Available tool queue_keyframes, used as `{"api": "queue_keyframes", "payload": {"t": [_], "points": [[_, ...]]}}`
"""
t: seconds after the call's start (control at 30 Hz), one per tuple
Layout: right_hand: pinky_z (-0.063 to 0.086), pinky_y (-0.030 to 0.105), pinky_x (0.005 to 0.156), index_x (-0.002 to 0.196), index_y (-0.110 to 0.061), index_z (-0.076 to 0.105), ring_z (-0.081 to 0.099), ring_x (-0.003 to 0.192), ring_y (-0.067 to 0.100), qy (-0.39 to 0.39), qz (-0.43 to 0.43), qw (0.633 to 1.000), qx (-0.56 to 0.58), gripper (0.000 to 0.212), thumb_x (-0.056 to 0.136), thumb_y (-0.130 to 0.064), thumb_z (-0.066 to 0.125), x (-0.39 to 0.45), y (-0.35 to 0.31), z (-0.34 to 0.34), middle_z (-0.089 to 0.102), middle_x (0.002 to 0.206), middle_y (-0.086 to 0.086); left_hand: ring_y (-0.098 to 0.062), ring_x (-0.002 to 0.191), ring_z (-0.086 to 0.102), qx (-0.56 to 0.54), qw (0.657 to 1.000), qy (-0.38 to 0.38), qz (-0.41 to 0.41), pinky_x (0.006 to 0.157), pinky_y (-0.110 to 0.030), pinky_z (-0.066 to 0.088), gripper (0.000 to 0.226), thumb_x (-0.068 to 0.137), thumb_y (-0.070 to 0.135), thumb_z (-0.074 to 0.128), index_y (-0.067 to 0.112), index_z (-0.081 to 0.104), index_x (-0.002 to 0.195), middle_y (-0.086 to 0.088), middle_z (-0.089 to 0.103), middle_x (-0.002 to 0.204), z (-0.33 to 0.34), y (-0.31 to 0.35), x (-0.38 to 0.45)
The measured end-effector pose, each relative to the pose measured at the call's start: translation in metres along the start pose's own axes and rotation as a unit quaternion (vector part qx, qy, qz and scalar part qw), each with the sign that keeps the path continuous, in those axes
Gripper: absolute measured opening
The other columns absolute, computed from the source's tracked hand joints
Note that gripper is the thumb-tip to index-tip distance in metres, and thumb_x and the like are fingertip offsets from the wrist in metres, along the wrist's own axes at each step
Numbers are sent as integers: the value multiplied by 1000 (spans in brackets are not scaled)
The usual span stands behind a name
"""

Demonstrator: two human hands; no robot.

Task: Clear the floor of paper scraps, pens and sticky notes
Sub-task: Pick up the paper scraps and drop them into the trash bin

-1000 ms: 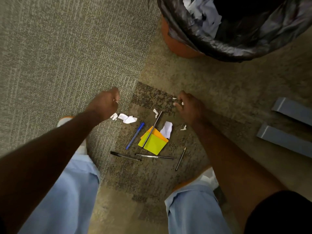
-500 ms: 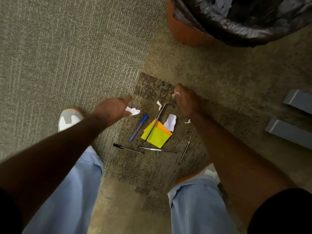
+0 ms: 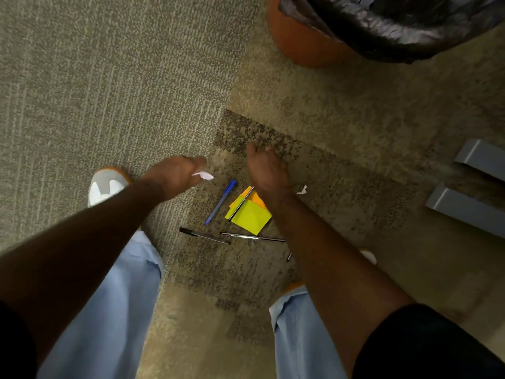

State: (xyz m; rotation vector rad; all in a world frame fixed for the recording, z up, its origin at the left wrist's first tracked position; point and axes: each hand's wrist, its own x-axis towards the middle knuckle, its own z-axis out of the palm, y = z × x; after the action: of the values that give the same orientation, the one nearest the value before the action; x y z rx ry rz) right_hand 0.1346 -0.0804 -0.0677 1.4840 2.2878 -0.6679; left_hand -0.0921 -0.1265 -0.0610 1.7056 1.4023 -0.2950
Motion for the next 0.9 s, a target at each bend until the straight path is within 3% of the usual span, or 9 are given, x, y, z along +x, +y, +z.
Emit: {"api": "queue_keyframes", "payload": {"t": [0.13, 0.23, 0.3, 0.47, 0.57, 0.63, 0.73, 0.8, 0.9], "points": [[51, 38, 79, 118, -10, 62, 63, 104, 33, 30, 47, 989, 137, 32, 93, 2, 47, -7, 31, -11, 69, 111, 15, -31, 62, 56, -40, 995, 61, -73, 56, -37, 41, 21, 92, 23, 62, 15, 44, 85, -5, 52, 67, -17, -14, -18], [54, 36, 82, 108, -8, 73, 67, 98, 28, 75, 128, 957, 251, 27, 91, -1, 53, -30, 54, -17, 73, 107, 12, -38, 65, 58, -30, 986, 90, -134, 60, -41, 42, 15, 92, 15, 60, 9, 47, 88, -15, 56, 67, -25, -29, -30], [53, 33, 79, 101, -8, 74, 69, 92, 27, 80, 175, 941, 280, 21, 91, -5, 56, -55, 62, -15, 75, 101, 11, -44, 75, 62, -42, 980, 97, -170, 66, -46, 45, 11, 93, 12, 57, 6, 48, 97, -26, 62, 78, -25, -35, -35], [53, 35, 73, 91, -10, 74, 69, 87, 28, 15, 199, 947, 253, 12, 89, -15, 64, -95, 61, 9, 75, 94, 9, -53, 92, 64, -65, 969, 67, -230, 81, -53, 48, 29, 96, 14, 56, 2, 44, 119, -36, 64, 96, -12, -25, -34], [53, 35, 74, 97, -10, 73, 68, 93, 29, -4, 229, 951, 207, 27, 85, -35, 73, -87, 45, 19, 74, 99, 12, -51, 98, 63, -63, 964, 70, -247, 81, -51, 47, 47, 93, 28, 67, 2, 42, 123, -35, 64, 102, -3, -13, -28], [54, 38, 74, 94, -9, 71, 69, 93, 31, 6, 222, 960, 170, 30, 83, -38, 76, -77, 36, 27, 74, 97, 15, -51, 98, 63, -33, 963, 71, -259, 80, -52, 48, 57, 90, 36, 69, 2, 40, 126, -35, 64, 105, 0, -12, -22], [52, 39, 83, 104, -7, 69, 66, 105, 32, -25, 209, 964, 160, 30, 90, -33, 70, -64, 32, 38, 71, 109, 16, -49, 94, 65, 27, 971, 55, -233, 76, -50, 48, 46, 97, 43, 56, 7, 42, 122, -32, 65, 101, 7, -11, -19], [51, 37, 85, 110, -10, 68, 66, 108, 30, -38, 185, 964, 186, 25, 94, -28, 65, -68, 33, 39, 71, 114, 14, -48, 90, 66, 70, 975, 45, -206, 74, -51, 50, 34, 101, 36, 49, 10, 47, 122, -31, 66, 96, 10, -7, -25], [52, 37, 82, 107, -9, 65, 68, 103, 30, 5, 197, 949, 245, 18, 92, -19, 67, -91, 45, 32, 72, 111, 12, -45, 80, 65, 75, 975, 70, -199, 71, -49, 53, 21, 103, 26, 42, 10, 51, 113, -25, 65, 87, 10, 3, -31]]}}
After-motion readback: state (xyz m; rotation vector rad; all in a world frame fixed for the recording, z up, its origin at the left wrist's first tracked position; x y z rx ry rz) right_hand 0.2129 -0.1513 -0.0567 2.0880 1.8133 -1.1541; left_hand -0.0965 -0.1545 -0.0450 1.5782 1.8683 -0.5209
